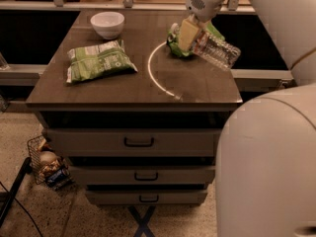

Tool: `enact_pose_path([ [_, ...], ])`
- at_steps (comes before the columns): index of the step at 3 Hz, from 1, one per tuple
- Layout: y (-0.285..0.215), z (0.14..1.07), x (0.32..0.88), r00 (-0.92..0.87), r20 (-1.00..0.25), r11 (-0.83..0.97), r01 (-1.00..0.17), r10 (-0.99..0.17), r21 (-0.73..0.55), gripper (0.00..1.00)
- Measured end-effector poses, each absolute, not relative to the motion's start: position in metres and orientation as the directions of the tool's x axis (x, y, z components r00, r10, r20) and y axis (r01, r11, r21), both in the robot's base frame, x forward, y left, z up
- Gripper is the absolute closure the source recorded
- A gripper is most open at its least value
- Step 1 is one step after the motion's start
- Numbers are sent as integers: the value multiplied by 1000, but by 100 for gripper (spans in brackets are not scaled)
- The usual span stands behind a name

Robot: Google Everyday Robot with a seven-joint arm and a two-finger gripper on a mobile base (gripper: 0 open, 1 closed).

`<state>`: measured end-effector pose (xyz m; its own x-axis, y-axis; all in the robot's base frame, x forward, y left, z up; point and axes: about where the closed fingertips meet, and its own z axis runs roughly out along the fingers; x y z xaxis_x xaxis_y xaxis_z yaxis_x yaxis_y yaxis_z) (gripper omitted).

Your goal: Place water bottle upright

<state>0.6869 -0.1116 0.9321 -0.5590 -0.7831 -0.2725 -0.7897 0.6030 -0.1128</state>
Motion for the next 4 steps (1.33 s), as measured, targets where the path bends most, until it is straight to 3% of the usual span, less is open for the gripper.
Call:
enact_pose_path([
  [1, -109, 931, 692, -555, -285, 604, -788, -781, -120, 100],
  [2, -105, 950, 701, -482, -398, 562, -820, -781, -111, 100],
  [3, -117, 975, 703, -403, -561, 528, -846, -723, -73, 100],
  [4, -130, 997, 700, -329, -737, 485, -874, -591, 2, 100],
])
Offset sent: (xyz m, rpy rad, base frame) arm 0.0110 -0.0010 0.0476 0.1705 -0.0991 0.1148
